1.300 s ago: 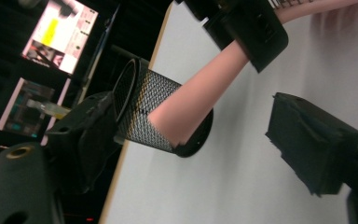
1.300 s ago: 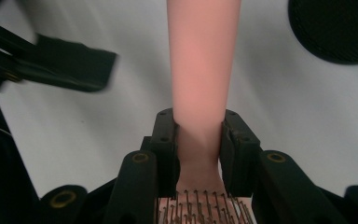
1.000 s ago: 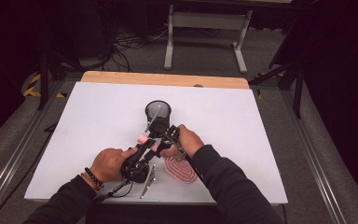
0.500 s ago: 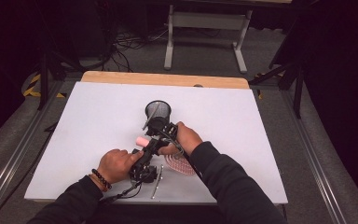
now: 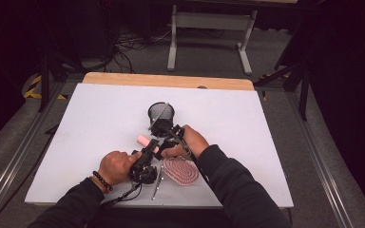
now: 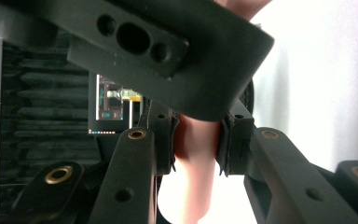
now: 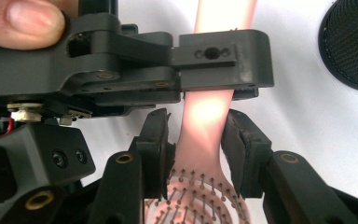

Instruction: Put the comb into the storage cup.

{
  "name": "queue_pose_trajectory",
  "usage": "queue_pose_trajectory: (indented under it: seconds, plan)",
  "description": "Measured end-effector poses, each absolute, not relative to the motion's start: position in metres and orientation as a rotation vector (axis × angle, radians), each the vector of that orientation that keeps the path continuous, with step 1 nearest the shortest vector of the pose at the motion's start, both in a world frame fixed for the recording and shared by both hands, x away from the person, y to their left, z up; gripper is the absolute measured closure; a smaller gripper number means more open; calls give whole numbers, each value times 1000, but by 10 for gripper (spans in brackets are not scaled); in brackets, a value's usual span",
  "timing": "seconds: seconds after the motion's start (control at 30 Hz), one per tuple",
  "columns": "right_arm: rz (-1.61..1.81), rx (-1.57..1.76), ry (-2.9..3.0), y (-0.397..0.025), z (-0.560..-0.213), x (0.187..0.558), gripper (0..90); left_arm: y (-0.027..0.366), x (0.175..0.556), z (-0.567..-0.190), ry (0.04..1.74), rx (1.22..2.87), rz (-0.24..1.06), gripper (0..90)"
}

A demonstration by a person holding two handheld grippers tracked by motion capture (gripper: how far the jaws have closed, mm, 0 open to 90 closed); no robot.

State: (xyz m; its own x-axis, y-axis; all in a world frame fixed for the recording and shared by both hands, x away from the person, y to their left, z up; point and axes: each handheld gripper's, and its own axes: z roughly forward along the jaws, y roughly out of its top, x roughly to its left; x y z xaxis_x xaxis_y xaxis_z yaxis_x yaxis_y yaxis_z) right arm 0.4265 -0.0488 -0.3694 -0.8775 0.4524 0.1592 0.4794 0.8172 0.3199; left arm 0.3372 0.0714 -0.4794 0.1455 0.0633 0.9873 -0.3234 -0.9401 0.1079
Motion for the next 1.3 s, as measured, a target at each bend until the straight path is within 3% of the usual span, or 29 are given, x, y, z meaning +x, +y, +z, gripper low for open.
queue_pose_trajectory:
  seconds: [0.1,0.2,0.27,0.37,0.7,1.0,1.3]
  plan:
    - [-637,-780,-2865,-57,-366,428,537,74,337,-478,-237,2119,1849,716]
    - [-743,-799,-2810,-70,-357,429,536,76,338,-476,-232,2111,1842,716]
    - [-771,-821,-2808,-77,-353,428,470,78,338,-474,-236,2070,1853,716]
    - [-1018,-851,-2786,-98,-335,423,415,81,337,-469,-222,2038,1867,716]
    - [-1592,-999,-2830,-175,-297,387,359,94,338,-454,-126,1984,1844,716]
    - [-1708,-1158,-2787,-231,-341,376,327,100,349,-435,-6,1867,1777,716]
    - [-1612,-1148,-2935,-221,-383,379,293,103,362,-414,102,1752,1693,717]
